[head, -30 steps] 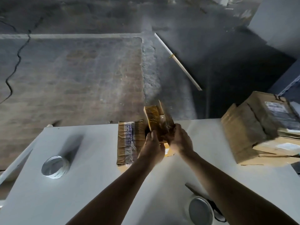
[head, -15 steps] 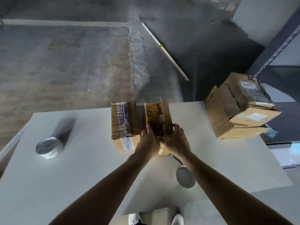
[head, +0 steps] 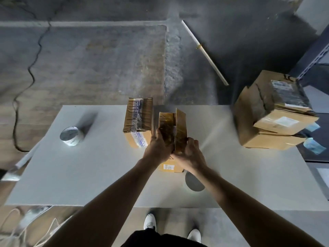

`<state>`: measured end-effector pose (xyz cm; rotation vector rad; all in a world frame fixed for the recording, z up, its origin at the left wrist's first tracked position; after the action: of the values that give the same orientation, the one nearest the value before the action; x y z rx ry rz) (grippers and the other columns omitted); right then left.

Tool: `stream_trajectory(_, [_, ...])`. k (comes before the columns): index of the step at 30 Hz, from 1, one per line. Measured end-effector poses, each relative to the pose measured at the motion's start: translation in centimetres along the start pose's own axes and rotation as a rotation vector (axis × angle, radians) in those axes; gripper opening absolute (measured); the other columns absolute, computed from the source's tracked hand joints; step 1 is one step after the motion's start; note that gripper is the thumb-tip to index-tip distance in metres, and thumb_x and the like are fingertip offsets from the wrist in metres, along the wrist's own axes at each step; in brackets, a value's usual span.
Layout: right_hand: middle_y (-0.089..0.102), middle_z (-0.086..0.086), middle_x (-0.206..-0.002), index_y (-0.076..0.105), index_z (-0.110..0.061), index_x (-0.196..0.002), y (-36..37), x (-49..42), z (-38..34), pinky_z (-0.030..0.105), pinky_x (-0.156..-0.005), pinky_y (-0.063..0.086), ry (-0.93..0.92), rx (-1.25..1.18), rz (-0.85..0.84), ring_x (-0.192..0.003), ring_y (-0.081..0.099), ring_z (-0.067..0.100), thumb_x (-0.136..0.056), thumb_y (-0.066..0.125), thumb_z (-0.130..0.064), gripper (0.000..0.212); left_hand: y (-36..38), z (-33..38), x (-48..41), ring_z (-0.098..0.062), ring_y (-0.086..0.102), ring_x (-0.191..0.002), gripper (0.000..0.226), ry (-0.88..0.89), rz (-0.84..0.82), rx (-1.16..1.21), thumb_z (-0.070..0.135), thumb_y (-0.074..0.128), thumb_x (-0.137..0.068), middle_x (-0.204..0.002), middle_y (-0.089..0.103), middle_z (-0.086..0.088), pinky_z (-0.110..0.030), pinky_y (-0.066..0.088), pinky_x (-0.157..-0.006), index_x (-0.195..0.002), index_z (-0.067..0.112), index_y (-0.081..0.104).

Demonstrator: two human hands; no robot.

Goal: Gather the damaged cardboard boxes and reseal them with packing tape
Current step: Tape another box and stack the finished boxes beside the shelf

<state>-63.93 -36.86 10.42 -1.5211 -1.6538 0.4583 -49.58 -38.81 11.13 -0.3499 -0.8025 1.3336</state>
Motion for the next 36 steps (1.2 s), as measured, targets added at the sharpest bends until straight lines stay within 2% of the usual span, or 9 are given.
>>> stream_trajectory(3, [0.048,0.004,-0.131,0.042,-0.025,-0.138,0.3,0.4,-0.4,0.031,-0.080,0.049,-0.073,-0.005,-0.093,-0.119,0.048,0.025,-0.066,0.067,-0.075,0.091,0.0,-0.3,-0.1,-0.038,0.058,-0.118,0.094,-0.046,0.007,-0.046,0.058,0.065,-0.075,-0.131,0.053,-0.014,-0.054,0.056,-0.088,-0.148,0.034,0.010])
stream_trajectory(5, [0.052,0.008,-0.135,0.049,-0.022,-0.136,-0.3,0.7,-1.5,0.039,-0.099,0.048,-0.134,-0.025,-0.194,-0.125,0.048,0.029,-0.079,0.073,-0.055,0.069,0.3,-1.6,-1.5,-0.034,0.063,-0.110,0.100,-0.054,-0.007,-0.060,0.060,0.069,-0.065,-0.124,0.057,-0.008,-0.051,0.059,-0.082,-0.145,0.037,0.012])
stream_trajectory(8, [0.068,0.010,-0.107,0.059,-0.009,-0.113,-2.0,0.2,-1.6,0.038,-0.082,0.058,-0.094,-0.235,-0.184,-0.091,0.068,0.020,-0.093,0.066,-0.025,0.027,-0.1,-1.1,-1.5,-0.033,0.064,-0.109,0.111,-0.020,-0.015,-0.120,0.065,0.070,-0.061,-0.123,0.058,-0.009,-0.051,0.059,-0.083,-0.147,0.034,0.008])
stream_trajectory(10, [0.063,0.000,-0.101,0.047,-0.016,-0.117,-3.1,-0.2,-1.6,0.021,-0.056,0.055,-0.008,-0.309,-0.066,-0.075,0.065,0.010,-0.091,0.066,-0.045,0.043,-0.1,-0.3,-1.1,-0.034,0.061,-0.113,0.108,0.026,-0.029,-0.147,0.061,0.073,-0.069,-0.129,0.055,-0.010,-0.051,0.057,-0.087,-0.148,0.029,0.007])
stream_trajectory(13, [0.060,0.004,-0.109,0.040,-0.018,-0.128,-2.4,-1.1,-2.8,0.038,-0.070,0.060,0.048,-0.169,0.032,-0.087,0.066,0.023,-0.074,0.067,-0.064,0.076,0.0,-0.3,-1.5,-0.032,0.059,-0.116,0.107,0.062,-0.028,-0.182,0.056,0.075,-0.076,-0.135,0.052,-0.009,-0.045,0.056,-0.090,-0.149,0.019,0.007])
stream_trajectory(18, [0.062,0.003,-0.112,0.045,-0.020,-0.125,-2.5,-1.0,-3.2,0.044,-0.084,0.056,0.140,-0.084,0.139,-0.098,0.062,0.025,-0.082,0.063,-0.054,0.057,-0.4,-0.1,-2.5,-0.023,0.067,-0.099,0.096,0.155,-0.043,-0.177,0.072,0.064,-0.071,-0.112,0.060,-0.002,-0.038,0.059,-0.079,-0.138,0.014,0.028])
stream_trajectory(24, [0.066,0.002,-0.112,0.055,-0.019,-0.130,-3.3,-1.0,-2.9,0.029,-0.068,0.056,0.085,-0.187,0.124,-0.089,0.065,0.017,-0.088,0.065,-0.040,0.048,-0.9,-0.3,-3.3,-0.020,0.068,-0.082,0.104,0.197,-0.078,-0.165,0.081,0.044,-0.056,-0.099,0.063,-0.003,-0.038,0.061,-0.069,-0.133,0.012,0.034])
stream_trajectory(30, [0.068,-0.006,-0.084,0.070,-0.013,-0.106,-3.9,-1.0,-2.5,0.017,-0.053,0.040,-0.011,-0.207,0.099,-0.069,0.061,0.001,-0.097,0.056,-0.029,0.023,-1.1,-0.6,-3.3,-0.024,0.068,-0.085,0.085,0.090,-0.148,-0.079,0.052,0.067,-0.068,-0.100,0.064,-0.008,-0.040,0.061,-0.076,-0.133,0.010,0.033])
stream_trajectory(36, [0.070,0.013,-0.077,0.069,-0.002,-0.090,-3.7,-1.1,-0.4,0.033,-0.056,0.056,0.149,-0.711,0.060,-0.066,0.070,0.022,-0.100,0.056,-0.024,0.027,-2.0,-1.4,-3.5,-0.021,0.064,-0.089,0.058,0.088,-0.150,-0.098,0.038,0.068,-0.087,-0.099,0.061,-0.004,-0.029,0.053,-0.073,-0.129,0.011,0.039])
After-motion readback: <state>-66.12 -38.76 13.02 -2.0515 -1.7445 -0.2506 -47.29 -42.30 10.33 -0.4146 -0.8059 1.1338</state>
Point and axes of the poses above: each hand's wrist, its own x-axis away from the middle knuckle, its own y-axis out of the palm, z = x × y, the point moved 8 cm from there along -x, towards the middle knuckle
